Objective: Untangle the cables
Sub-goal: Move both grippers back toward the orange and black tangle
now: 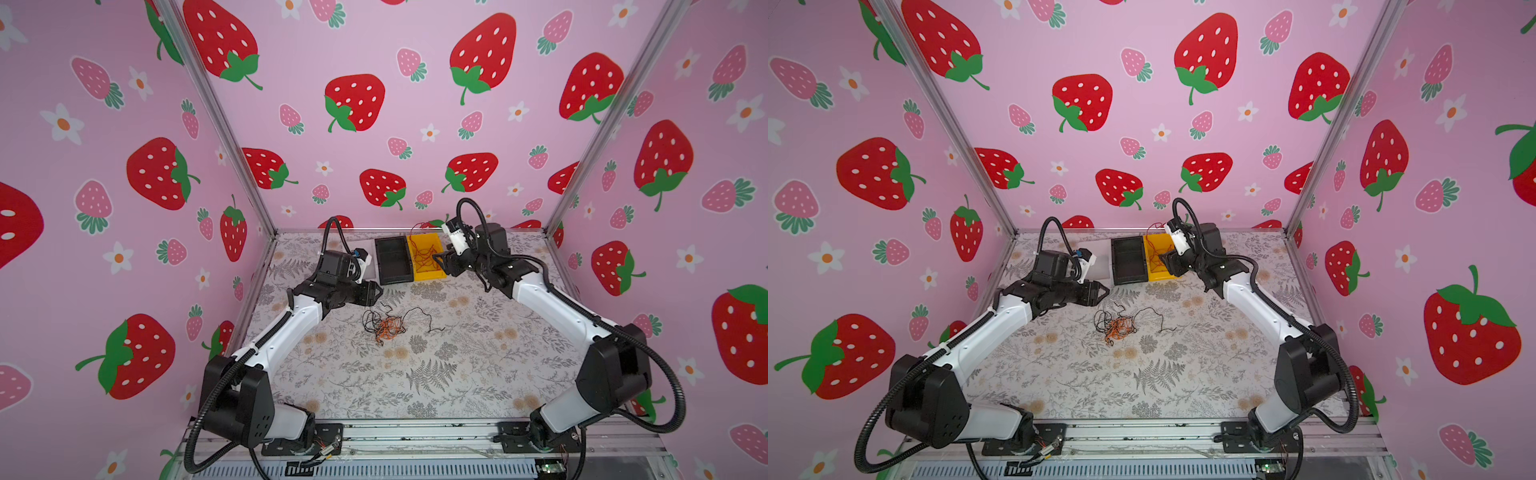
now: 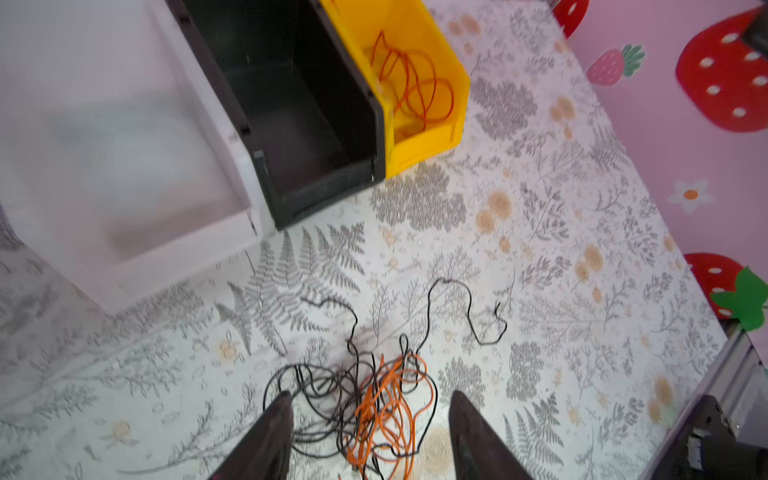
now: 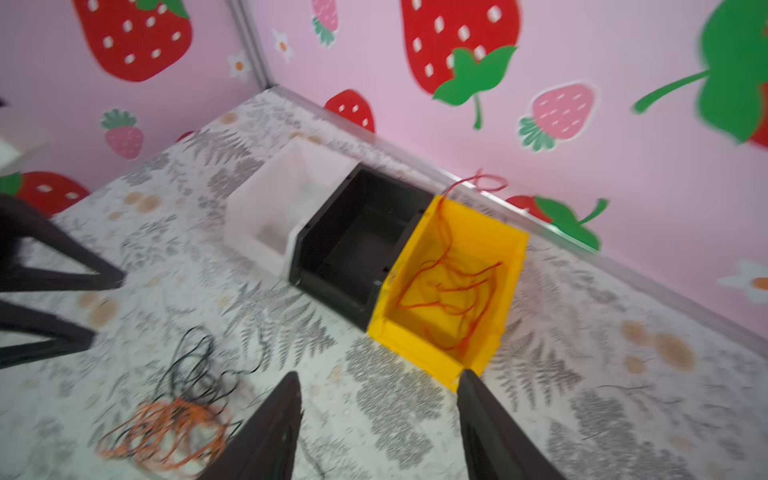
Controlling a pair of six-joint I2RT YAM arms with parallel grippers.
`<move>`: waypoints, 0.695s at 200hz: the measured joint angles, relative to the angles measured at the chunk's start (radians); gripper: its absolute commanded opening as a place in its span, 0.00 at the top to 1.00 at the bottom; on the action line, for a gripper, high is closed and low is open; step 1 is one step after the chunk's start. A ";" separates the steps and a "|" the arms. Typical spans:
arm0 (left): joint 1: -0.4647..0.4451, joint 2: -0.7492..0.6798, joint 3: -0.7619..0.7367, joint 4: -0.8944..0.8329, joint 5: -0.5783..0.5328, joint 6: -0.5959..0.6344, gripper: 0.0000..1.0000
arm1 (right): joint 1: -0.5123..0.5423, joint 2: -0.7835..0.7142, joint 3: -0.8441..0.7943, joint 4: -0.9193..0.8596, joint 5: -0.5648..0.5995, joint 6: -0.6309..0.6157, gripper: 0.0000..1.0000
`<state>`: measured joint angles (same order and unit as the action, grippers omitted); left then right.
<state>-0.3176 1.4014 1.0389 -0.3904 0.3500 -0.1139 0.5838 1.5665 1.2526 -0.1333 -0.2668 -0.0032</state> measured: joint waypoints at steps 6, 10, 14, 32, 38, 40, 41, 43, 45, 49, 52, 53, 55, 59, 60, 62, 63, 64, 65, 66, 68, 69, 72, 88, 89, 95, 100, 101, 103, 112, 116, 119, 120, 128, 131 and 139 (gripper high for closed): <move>-0.008 0.000 -0.011 -0.007 0.002 0.000 0.38 | 0.025 0.006 -0.028 -0.009 -0.009 -0.005 0.36; -0.014 -0.002 -0.019 -0.010 0.002 0.000 0.38 | 0.039 0.017 -0.043 -0.016 -0.013 -0.010 0.35; -0.018 -0.002 -0.025 -0.012 0.002 -0.001 0.38 | 0.056 0.032 -0.057 -0.026 -0.015 -0.016 0.35; -0.037 -0.018 -0.056 -0.018 -0.002 -0.001 0.37 | 0.111 0.130 -0.082 -0.058 -0.019 -0.043 0.34; -0.041 -0.024 -0.063 -0.019 -0.003 -0.002 0.37 | 0.124 0.166 -0.081 -0.069 -0.020 -0.053 0.34; -0.042 -0.026 -0.064 -0.020 -0.003 -0.002 0.37 | 0.127 0.174 -0.081 -0.071 -0.020 -0.054 0.34; -0.042 -0.027 -0.065 -0.021 -0.003 -0.002 0.36 | 0.129 0.182 -0.081 -0.072 -0.019 -0.056 0.33; -0.042 -0.030 -0.066 -0.022 -0.003 -0.002 0.36 | 0.132 0.195 -0.080 -0.073 -0.020 -0.060 0.33; -0.042 -0.033 -0.067 -0.023 -0.004 -0.002 0.36 | 0.134 0.203 -0.080 -0.075 -0.021 -0.063 0.33; -0.042 -0.039 -0.069 -0.025 -0.008 -0.002 0.35 | 0.137 0.222 -0.077 -0.080 -0.020 -0.070 0.33; -0.042 -0.043 -0.072 -0.024 -0.010 -0.002 0.34 | 0.139 0.236 -0.075 -0.084 -0.021 -0.074 0.33; -0.042 -0.044 -0.072 -0.024 -0.010 -0.002 0.34 | 0.140 0.242 -0.073 -0.086 -0.020 -0.076 0.33; -0.042 -0.049 -0.074 -0.023 -0.011 -0.003 0.33 | 0.140 0.248 -0.072 -0.087 -0.020 -0.079 0.33; -0.042 -0.056 -0.078 -0.022 -0.013 -0.001 0.31 | 0.141 0.266 -0.065 -0.094 -0.019 -0.085 0.32; -0.042 -0.058 -0.079 -0.021 -0.013 -0.002 0.30 | 0.141 0.269 -0.064 -0.095 -0.019 -0.087 0.32; -0.042 -0.062 -0.082 -0.021 -0.016 -0.003 0.29 | 0.141 0.277 -0.061 -0.098 -0.017 -0.091 0.32; -0.042 -0.064 -0.083 -0.021 -0.018 -0.002 0.29 | 0.141 0.279 -0.060 -0.098 -0.017 -0.092 0.32; -0.042 -0.066 -0.084 -0.020 -0.018 0.000 0.29 | 0.141 0.282 -0.059 -0.099 -0.018 -0.093 0.32; -0.042 -0.068 -0.085 -0.020 -0.020 0.002 0.28 | 0.141 0.286 -0.056 -0.101 -0.017 -0.096 0.32; -0.042 -0.072 -0.087 -0.019 -0.021 0.000 0.28 | 0.141 0.288 -0.055 -0.101 -0.017 -0.097 0.32; -0.042 -0.076 -0.090 -0.018 -0.023 -0.002 0.27 | 0.141 0.294 -0.050 -0.103 -0.014 -0.101 0.32; -0.042 -0.077 -0.091 -0.018 -0.023 0.000 0.27 | 0.141 0.294 -0.050 -0.103 -0.014 -0.101 0.32; -0.042 -0.085 -0.096 -0.016 -0.027 0.003 0.26 | 0.141 0.303 -0.043 -0.106 -0.014 -0.106 0.31; -0.042 -0.121 -0.125 -0.003 -0.039 0.006 0.23 | 0.141 0.331 -0.002 -0.121 -0.002 -0.134 0.31; -0.042 -0.124 -0.128 -0.003 -0.040 0.007 0.23 | 0.141 0.332 0.000 -0.122 -0.002 -0.135 0.31; -0.042 -0.132 -0.136 -0.002 -0.045 0.008 0.23 | 0.141 0.341 0.019 -0.126 0.003 -0.148 0.31; -0.042 -0.140 -0.143 0.000 -0.048 0.011 0.22 | 0.141 0.350 0.035 -0.127 0.007 -0.157 0.31; -0.042 -0.141 -0.144 0.001 -0.048 0.011 0.22 | 0.141 0.352 0.039 -0.127 0.009 -0.159 0.31; -0.042 -0.144 -0.147 0.002 -0.050 0.011 0.22 | 0.141 0.354 0.042 -0.127 0.011 -0.161 0.31; -0.042 -0.152 -0.155 0.004 -0.055 0.014 0.21 | 0.141 0.366 0.060 -0.126 0.018 -0.177 0.31; -0.042 -0.155 -0.158 0.006 -0.055 0.014 0.21 | 0.141 0.370 0.064 -0.125 0.022 -0.182 0.31; -0.042 -0.158 -0.161 0.008 -0.055 0.016 0.21 | 0.141 0.373 0.066 -0.124 0.023 -0.185 0.31; -0.042 -0.158 -0.162 0.008 -0.055 0.016 0.21 | 0.141 0.374 0.067 -0.124 0.024 -0.186 0.31; -0.042 -0.163 -0.169 0.012 -0.057 0.017 0.21 | 0.141 0.382 0.067 -0.122 0.027 -0.195 0.33; -0.042 -0.165 -0.173 0.016 -0.059 0.019 0.21 | 0.142 0.386 0.067 -0.122 0.027 -0.201 0.34; -0.042 -0.169 -0.182 0.024 -0.062 0.024 0.21 | 0.143 0.396 0.067 -0.122 0.027 -0.209 0.38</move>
<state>-0.3592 1.2320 0.8574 -0.3668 0.2878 -0.0902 0.7265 1.9629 1.3193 -0.2554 -0.2398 -0.2119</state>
